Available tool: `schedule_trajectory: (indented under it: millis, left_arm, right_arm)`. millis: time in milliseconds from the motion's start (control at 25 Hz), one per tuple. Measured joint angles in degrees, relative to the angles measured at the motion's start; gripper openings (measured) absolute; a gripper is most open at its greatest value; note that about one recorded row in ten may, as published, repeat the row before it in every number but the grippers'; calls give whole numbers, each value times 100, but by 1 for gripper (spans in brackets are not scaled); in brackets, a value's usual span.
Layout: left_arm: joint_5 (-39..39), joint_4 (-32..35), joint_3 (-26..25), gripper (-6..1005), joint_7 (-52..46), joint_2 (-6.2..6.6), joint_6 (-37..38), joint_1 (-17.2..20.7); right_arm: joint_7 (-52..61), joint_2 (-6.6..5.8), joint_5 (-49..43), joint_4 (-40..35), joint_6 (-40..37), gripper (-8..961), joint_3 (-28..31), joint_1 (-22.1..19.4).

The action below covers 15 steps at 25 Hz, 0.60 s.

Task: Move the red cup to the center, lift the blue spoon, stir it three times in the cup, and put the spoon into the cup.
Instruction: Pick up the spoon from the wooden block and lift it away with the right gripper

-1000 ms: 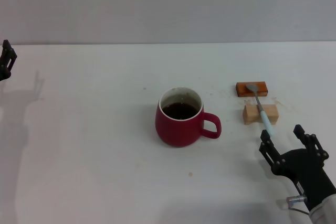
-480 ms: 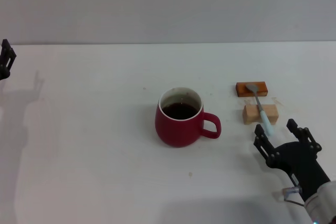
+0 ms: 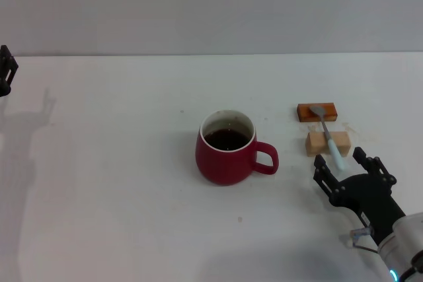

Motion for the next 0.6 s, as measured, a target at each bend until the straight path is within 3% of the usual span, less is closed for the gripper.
schedule_trajectory:
  millis: [600]
  left_arm:
    - [0, -21, 0, 840, 0, 0, 34, -9]
  right_arm:
    - [135, 1, 0, -149, 166, 744, -15, 183]
